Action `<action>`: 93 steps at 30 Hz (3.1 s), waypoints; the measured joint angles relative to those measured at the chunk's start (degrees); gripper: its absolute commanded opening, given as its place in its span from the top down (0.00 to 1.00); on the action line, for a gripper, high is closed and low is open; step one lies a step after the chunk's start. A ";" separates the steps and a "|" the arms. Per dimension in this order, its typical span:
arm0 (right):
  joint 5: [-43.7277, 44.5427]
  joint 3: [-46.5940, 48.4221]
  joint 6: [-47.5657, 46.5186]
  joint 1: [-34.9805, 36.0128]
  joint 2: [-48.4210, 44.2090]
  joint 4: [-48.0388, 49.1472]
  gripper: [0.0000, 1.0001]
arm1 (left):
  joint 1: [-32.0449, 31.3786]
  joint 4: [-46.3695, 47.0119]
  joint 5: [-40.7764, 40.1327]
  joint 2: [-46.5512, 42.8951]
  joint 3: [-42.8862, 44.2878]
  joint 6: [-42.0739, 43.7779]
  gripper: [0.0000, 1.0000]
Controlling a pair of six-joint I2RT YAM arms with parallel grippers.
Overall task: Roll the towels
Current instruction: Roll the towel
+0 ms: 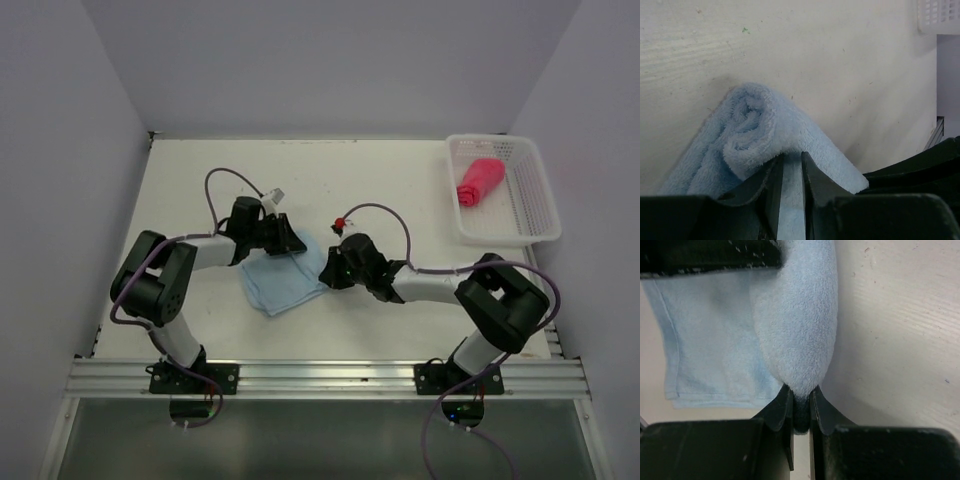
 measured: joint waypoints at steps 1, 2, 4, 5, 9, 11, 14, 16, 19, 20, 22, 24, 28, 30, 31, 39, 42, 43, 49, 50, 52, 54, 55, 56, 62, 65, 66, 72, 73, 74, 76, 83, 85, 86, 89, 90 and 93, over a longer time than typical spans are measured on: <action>1.73 0.39 -1.33 0.74 -0.48 -1.27 1.00 | 0.11 -0.68 -0.11 -0.55 0.28 -0.33 0.72; 3.91 0.90 -2.95 1.77 -1.09 -2.95 1.00 | 0.33 -1.57 -0.33 -1.33 0.63 -0.44 0.71; 8.66 1.68 -6.05 3.98 -2.34 -6.14 1.00 | 0.81 -3.26 -1.01 -3.28 1.44 -0.72 0.71; 11.23 2.03 -7.41 5.05 -2.71 -7.76 1.00 | 1.11 -3.78 -1.31 -4.22 1.95 -0.94 0.71; 18.69 4.00 -11.26 8.46 -3.08 -12.81 1.00 | 1.88 -3.96 -1.62 -7.89 2.99 -2.75 0.71; 22.08 4.98 -12.52 9.92 -3.06 -15.10 1.00 | 1.90 -3.87 -1.55 -9.55 2.99 -4.02 0.71; 27.82 6.78 -13.77 12.57 -2.80 -19.06 1.00 | 1.90 -2.62 -1.18 -11.58 2.97 -6.05 0.75; 31.32 8.83 -13.99 14.38 -1.55 -21.51 1.00 | 1.79 -1.99 -0.94 -12.35 2.95 -7.04 0.77; 35.41 12.07 -14.16 16.90 1.38 -24.35 1.00 | 1.11 -1.31 -0.92 -12.61 2.95 -7.91 0.82; 36.46 13.00 -14.23 17.57 2.34 -24.98 1.00 | 0.59 -1.36 -0.98 -12.59 2.95 -8.00 0.84; 38.01 14.40 -14.32 18.84 3.82 -25.92 1.00 | -0.90 -1.31 -1.27 -12.48 2.78 -8.00 0.87; 39.58 15.74 -14.34 20.00 5.22 -26.73 1.00 | -2.25 -0.68 -1.36 -12.00 2.38 -8.02 0.89; 42.82 17.75 -14.29 22.25 7.08 -28.76 1.00 | -4.11 0.72 -1.33 -9.25 0.85 -8.02 0.91; 44.72 19.39 -14.19 23.39 8.41 -30.47 1.00 | -4.39 0.76 -1.40 -7.54 0.42 -8.00 0.93; 45.66 20.52 -14.05 23.93 9.38 -31.54 1.00 | -4.57 0.76 -1.57 -7.06 0.20 -8.00 0.93; 50.01 25.07 -13.09 25.97 13.92 -36.11 1.00 | -6.10 -0.17 -4.42 -5.66 -0.94 -6.27 0.94; 49.46 25.42 -12.83 25.97 13.92 -36.63 0.92 | -6.01 -0.81 -6.16 -5.60 -2.84 -4.79 0.95; 49.27 25.51 -12.79 25.97 13.92 -36.74 0.91 | -5.95 -0.87 -6.40 -5.57 -3.43 -4.68 0.96; 46.71 25.90 -12.17 25.92 13.62 -36.96 0.60 | -4.85 2.01 -6.12 -5.49 -6.49 -4.35 0.97; 46.10 25.90 -12.02 25.90 13.20 -37.00 0.57 | -4.83 2.43 -6.01 -5.49 -6.73 -4.35 0.97; 44.39 25.64 -12.09 25.88 11.65 -37.24 0.49 | -4.76 3.45 -5.97 -5.42 -7.23 -4.35 0.97; 41.75 24.37 -12.09 25.81 7.69 -36.83 0.43 | -4.68 4.15 -5.95 -5.42 -7.56 -4.35 0.97; 40.26 23.08 -12.04 25.59 4.74 -36.00 0.41 | -4.63 4.42 -5.92 -5.42 -7.72 -4.35 0.97; 38.84 21.77 -11.89 25.35 1.38 -35.41 0.39 | -4.57 4.68 -5.88 -5.42 -7.89 -4.35 0.97; 25.31 12.63 -6.67 15.58 -14.95 -26.08 0.37 | -4.46 5.90 -5.79 -5.42 -8.52 -4.39 0.97; 16.92 6.82 -2.25 7.43 -15.87 -19.21 0.35 | -4.46 6.43 -5.79 -5.44 -8.85 -4.39 0.97; 14.27 4.90 -0.79 5.62 -15.23 -17.20 0.34 | -4.46 6.69 -5.77 -5.44 -8.96 -4.39 0.97; 1.51 -1.62 6.32 1.95 -9.46 -8.90 0.34 | -4.44 9.11 -5.62 -5.46 -10.27 -4.55 0.98; 0.35 -2.08 7.04 1.75 -8.81 -7.67 0.34 | -4.39 9.44 -5.55 -5.46 -10.47 -4.61 0.98; -0.50 -2.40 7.61 1.70 -8.24 -6.54 0.34 | -4.35 9.79 -5.51 -5.46 -10.64 -4.79 0.98; -1.90 -2.54 8.35 1.66 -6.97 -4.39 0.34 | -4.22 10.36 -5.33 -5.46 -10.99 -4.94 0.98; -4.83 -3.06 9.90 1.60 -2.47 1.36 0.60 | -4.13 10.25 -5.44 -5.95 -11.28 -4.96 0.98; -5.38 -3.61 10.23 1.60 -2.16 2.67 0.73 | -4.13 9.97 -5.66 -6.14 -11.28 -5.05 0.98; -5.62 -3.80 10.54 1.57 -2.16 3.13 0.77 | -4.13 9.75 -5.77 -6.25 -11.28 -5.18 0.98; -5.99 -4.28 10.49 1.49 -2.19 4.15 0.91 | -4.09 9.07 -5.90 -6.43 -11.10 -5.42 0.98; -5.99 -4.48 10.21 1.49 -2.21 4.39 0.93 | -4.07 8.63 -5.90 -6.43 -10.75 -5.42 0.98; -5.53 -4.59 8.70 1.55 -3.13 3.87 0.94 | -3.96 5.86 -5.88 -6.36 -9.07 -5.40 0.98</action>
